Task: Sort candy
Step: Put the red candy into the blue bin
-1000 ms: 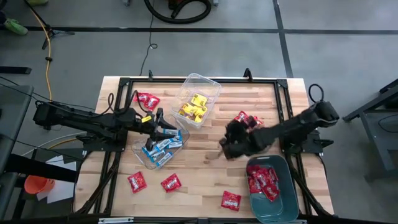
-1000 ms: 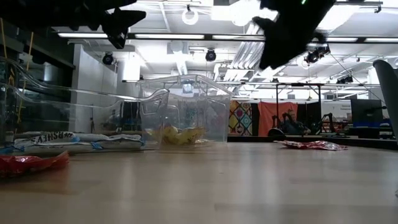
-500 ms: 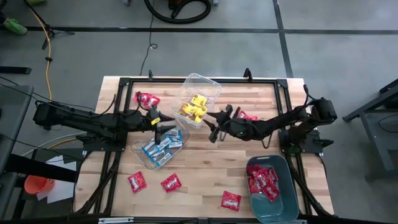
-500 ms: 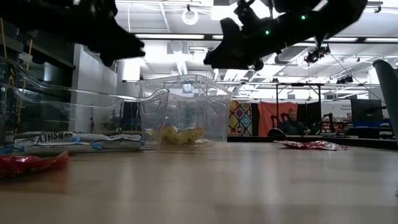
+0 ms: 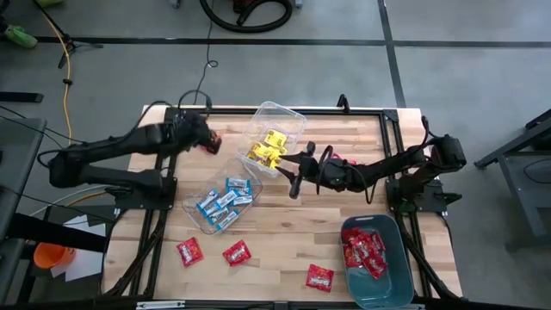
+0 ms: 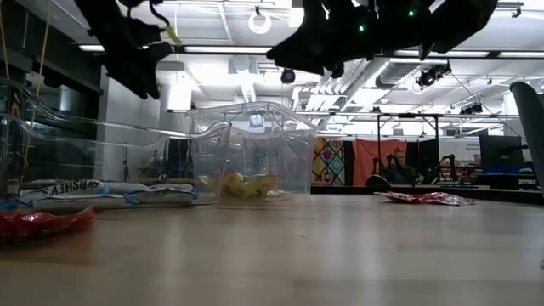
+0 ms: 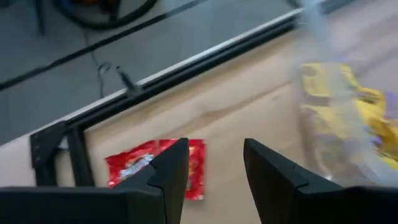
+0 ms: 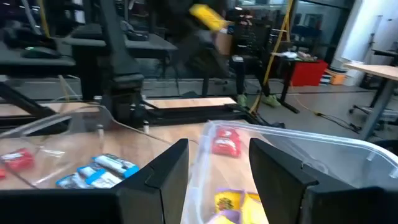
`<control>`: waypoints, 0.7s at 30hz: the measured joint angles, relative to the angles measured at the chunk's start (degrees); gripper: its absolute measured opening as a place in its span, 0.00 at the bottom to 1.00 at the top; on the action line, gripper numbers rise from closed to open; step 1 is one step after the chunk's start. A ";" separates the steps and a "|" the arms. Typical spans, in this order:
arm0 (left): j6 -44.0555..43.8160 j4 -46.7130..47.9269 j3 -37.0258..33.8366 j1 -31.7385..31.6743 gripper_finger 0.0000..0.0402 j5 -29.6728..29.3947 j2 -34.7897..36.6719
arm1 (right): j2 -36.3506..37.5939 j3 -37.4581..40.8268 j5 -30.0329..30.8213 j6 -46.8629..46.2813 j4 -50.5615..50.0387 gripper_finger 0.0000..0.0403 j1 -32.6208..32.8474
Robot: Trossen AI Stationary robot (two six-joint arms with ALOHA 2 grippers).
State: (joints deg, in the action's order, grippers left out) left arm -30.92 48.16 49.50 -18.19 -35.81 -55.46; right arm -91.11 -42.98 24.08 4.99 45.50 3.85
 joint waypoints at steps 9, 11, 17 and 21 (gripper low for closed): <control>4.11 3.63 1.11 -18.52 0.35 12.72 -11.24 | 0.00 -0.41 -0.71 0.02 -0.33 0.41 -0.14; 5.26 3.40 1.11 -20.83 0.35 14.66 -14.51 | 0.00 -0.41 -0.72 0.02 -0.35 0.41 -0.24; 8.44 1.10 1.11 -23.40 0.35 19.70 -23.32 | 0.00 -0.41 -0.72 0.02 -0.79 0.41 -0.24; 8.88 1.09 1.10 -23.88 0.35 19.87 -28.01 | 0.04 -0.44 -0.70 -0.09 -3.05 0.41 -0.24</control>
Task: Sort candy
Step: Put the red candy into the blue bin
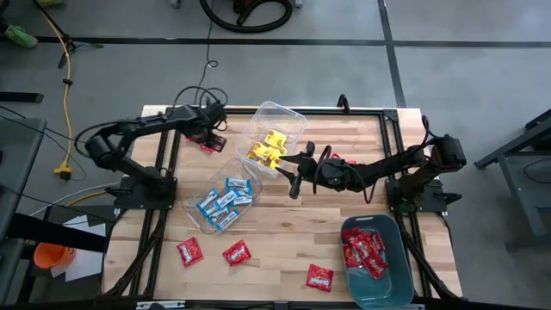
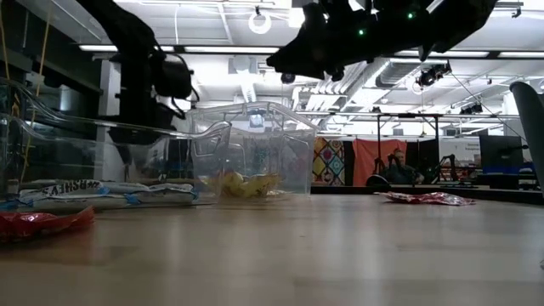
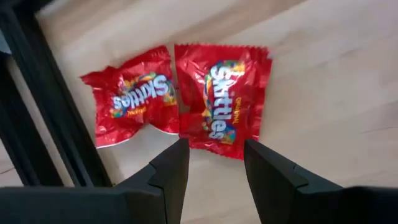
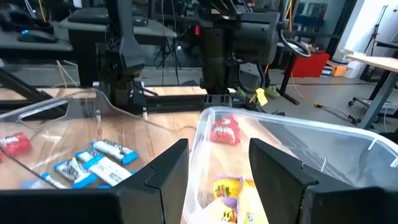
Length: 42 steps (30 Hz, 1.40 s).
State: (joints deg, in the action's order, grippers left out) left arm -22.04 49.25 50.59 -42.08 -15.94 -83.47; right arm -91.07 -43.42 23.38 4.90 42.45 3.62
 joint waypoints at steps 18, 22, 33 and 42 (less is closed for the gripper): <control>2.27 -10.65 -1.42 -2.38 0.35 -0.66 -10.37 | 0.00 0.00 -0.02 -1.65 -3.86 0.41 0.02; 2.23 -13.13 -3.89 -2.93 0.35 -0.26 -10.28 | 0.00 0.00 0.00 -1.65 -3.90 0.41 0.02; 7.98 -11.92 -5.06 -1.57 0.11 -2.52 -6.34 | 0.00 0.00 0.00 -1.66 -3.88 0.41 0.02; 8.65 -7.25 -2.77 2.71 0.01 -3.33 14.06 | 0.00 0.00 0.00 -0.97 -3.47 0.41 0.56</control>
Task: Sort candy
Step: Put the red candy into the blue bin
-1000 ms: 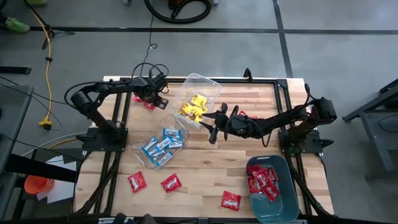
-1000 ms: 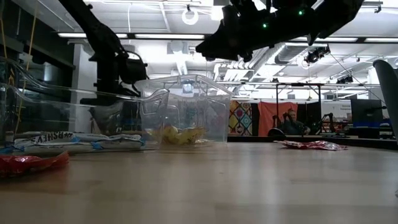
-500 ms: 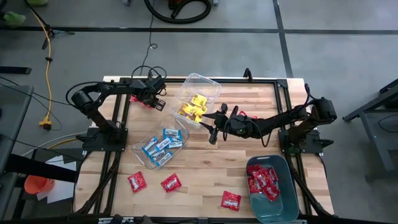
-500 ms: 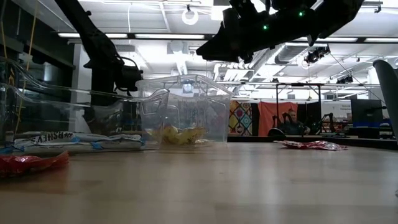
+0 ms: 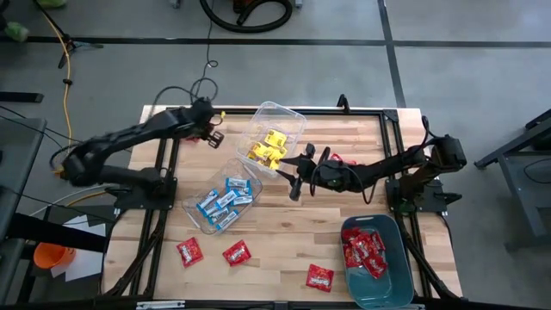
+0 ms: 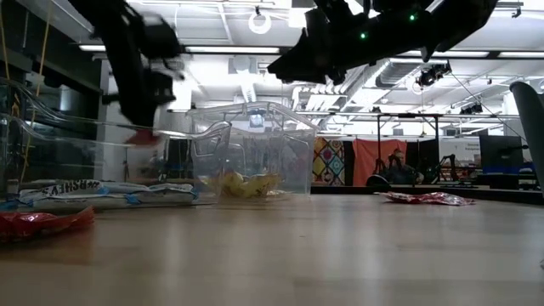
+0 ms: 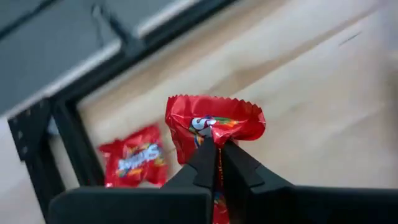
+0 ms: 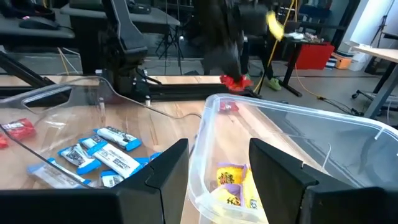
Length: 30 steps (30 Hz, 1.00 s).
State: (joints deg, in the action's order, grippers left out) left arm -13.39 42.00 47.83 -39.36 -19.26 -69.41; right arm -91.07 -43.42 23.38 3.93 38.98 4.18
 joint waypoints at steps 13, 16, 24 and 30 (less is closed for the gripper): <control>-2.43 -11.95 0.12 21.96 0.00 20.38 25.19 | 0.92 -0.02 -12.43 7.29 6.26 0.41 4.01; -2.34 -16.86 0.14 28.74 0.00 21.58 24.77 | 0.92 -0.02 -12.50 9.07 7.55 0.41 5.08; 5.88 -24.68 0.18 42.20 0.00 19.54 15.25 | 0.92 -0.04 -12.09 8.69 9.35 0.43 6.92; 11.41 -32.54 0.16 46.61 0.00 18.68 7.44 | 0.92 -0.04 -9.70 8.54 9.03 0.55 7.61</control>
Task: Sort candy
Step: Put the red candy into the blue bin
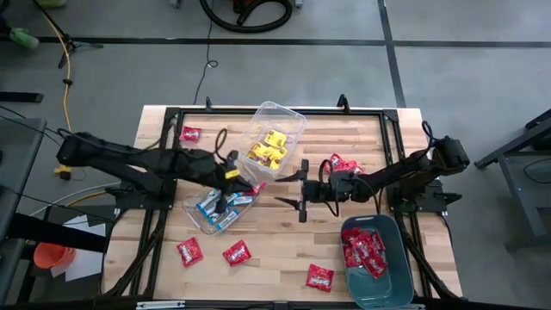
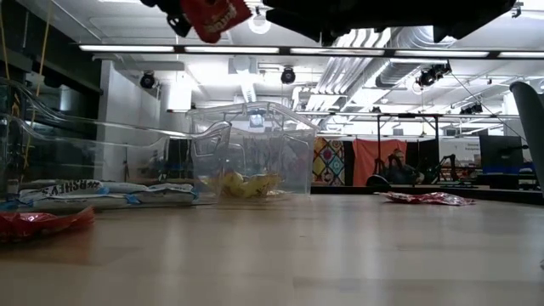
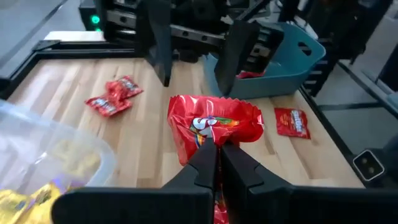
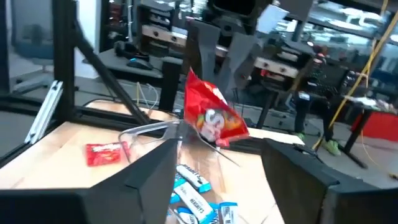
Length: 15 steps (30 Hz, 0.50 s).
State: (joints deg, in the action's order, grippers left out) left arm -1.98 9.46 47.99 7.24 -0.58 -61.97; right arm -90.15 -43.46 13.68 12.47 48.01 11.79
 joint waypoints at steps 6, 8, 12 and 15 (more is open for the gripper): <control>0.88 -2.66 0.00 0.74 0.00 -0.11 -3.65 | -0.20 0.00 -0.16 7.10 -0.75 0.66 1.78; 0.62 -3.16 0.00 0.75 0.00 -0.02 -4.38 | -0.22 0.00 -0.18 8.63 -0.96 0.67 1.95; 0.71 -6.71 0.00 0.74 0.00 1.70 -5.68 | -0.22 0.00 -0.15 9.05 -0.96 0.67 1.77; 0.84 -8.00 0.00 0.74 0.00 1.81 -6.11 | -0.22 0.00 -0.07 9.54 -0.96 0.67 1.71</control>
State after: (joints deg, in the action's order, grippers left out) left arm -1.13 1.47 47.99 7.99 1.23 -68.07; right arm -90.37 -43.46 13.60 22.01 47.05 13.50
